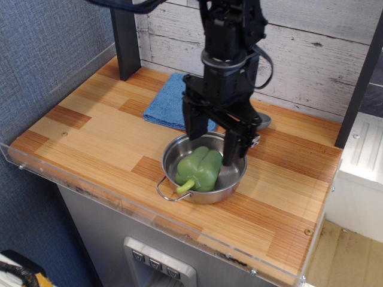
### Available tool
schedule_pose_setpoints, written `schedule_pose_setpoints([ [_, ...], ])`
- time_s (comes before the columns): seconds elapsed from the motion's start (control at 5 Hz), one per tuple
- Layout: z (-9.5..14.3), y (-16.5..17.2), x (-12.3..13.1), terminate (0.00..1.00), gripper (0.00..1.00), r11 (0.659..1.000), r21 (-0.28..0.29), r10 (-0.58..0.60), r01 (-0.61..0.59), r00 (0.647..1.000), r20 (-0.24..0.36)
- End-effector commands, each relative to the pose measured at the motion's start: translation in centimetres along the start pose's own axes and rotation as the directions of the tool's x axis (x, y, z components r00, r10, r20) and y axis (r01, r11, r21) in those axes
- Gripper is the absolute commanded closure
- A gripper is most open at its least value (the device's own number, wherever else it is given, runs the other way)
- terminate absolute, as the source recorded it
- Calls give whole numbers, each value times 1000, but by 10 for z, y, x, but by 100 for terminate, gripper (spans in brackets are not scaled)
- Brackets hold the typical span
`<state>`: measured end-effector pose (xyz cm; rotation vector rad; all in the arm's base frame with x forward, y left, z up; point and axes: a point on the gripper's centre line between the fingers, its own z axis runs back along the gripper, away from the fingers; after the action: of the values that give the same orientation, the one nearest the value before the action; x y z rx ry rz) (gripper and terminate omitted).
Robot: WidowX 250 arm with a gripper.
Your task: Place the green pepper on top of the blue towel
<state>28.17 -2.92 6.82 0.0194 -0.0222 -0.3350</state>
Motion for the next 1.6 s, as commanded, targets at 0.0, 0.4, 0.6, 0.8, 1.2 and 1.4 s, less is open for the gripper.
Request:
schedule_pose_setpoints([
  [0.0, -6, 4, -3, 0, 0, 1000, 9, 9, -9, 1000, -10],
  [0.4, -29, 9, -8, 0, 0, 999, -15, 35, -36, 997, -67],
  [0.6, -44, 8, -10, 0, 0, 999, -28, 39, -42, 994, -104],
  [0.8, -53, 8, -17, 0, 100, 997, -32, 68, -73, 989, -131],
  [1.2, -34, 9, -22, 0, 100, 999, 18, 41, -41, 999, -35],
  [1.4, -6, 14, -2, 0, 100, 999, 40, 17, -23, 991, 132],
])
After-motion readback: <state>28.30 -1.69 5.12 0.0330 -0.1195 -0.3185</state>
